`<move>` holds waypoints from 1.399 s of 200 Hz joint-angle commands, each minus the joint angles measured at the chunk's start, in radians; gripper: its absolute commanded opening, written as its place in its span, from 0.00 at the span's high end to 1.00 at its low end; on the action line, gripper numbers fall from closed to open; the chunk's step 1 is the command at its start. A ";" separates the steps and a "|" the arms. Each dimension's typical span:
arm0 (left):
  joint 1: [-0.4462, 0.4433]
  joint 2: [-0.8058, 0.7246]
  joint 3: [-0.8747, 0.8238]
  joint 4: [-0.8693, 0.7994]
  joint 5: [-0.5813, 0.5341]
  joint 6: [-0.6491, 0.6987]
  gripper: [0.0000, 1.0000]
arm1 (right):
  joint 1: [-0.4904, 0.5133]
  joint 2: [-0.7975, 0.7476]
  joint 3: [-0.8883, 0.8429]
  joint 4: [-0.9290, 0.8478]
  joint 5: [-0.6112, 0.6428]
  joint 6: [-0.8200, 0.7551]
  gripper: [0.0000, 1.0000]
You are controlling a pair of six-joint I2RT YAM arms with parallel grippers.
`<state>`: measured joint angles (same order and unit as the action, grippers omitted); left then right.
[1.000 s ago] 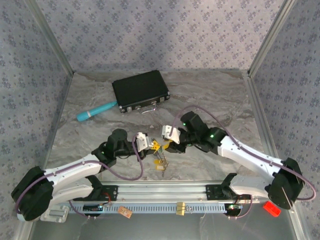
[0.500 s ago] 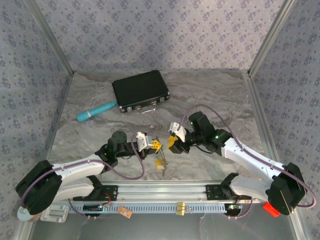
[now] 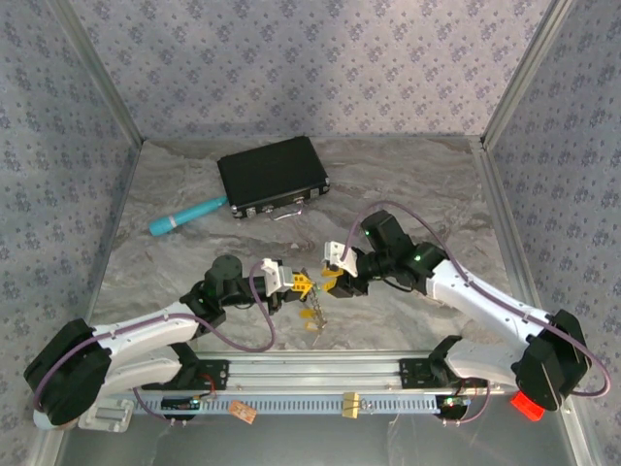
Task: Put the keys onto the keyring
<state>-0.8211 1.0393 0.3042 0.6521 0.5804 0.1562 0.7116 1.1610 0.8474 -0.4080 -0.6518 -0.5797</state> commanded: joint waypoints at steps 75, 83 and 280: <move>-0.005 -0.011 0.028 0.029 0.041 0.031 1.00 | 0.018 0.086 0.100 -0.144 0.000 -0.143 0.89; -0.004 -0.010 0.029 0.027 0.042 0.032 1.00 | 0.018 0.086 0.099 -0.152 0.009 -0.144 0.89; -0.005 0.002 0.029 0.087 0.049 0.028 1.00 | 0.004 -0.015 0.011 -0.010 0.019 0.057 0.63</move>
<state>-0.8211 1.0412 0.3042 0.6579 0.5949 0.1745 0.7258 1.2179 0.8806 -0.4564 -0.6098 -0.5743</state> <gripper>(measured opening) 0.043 0.360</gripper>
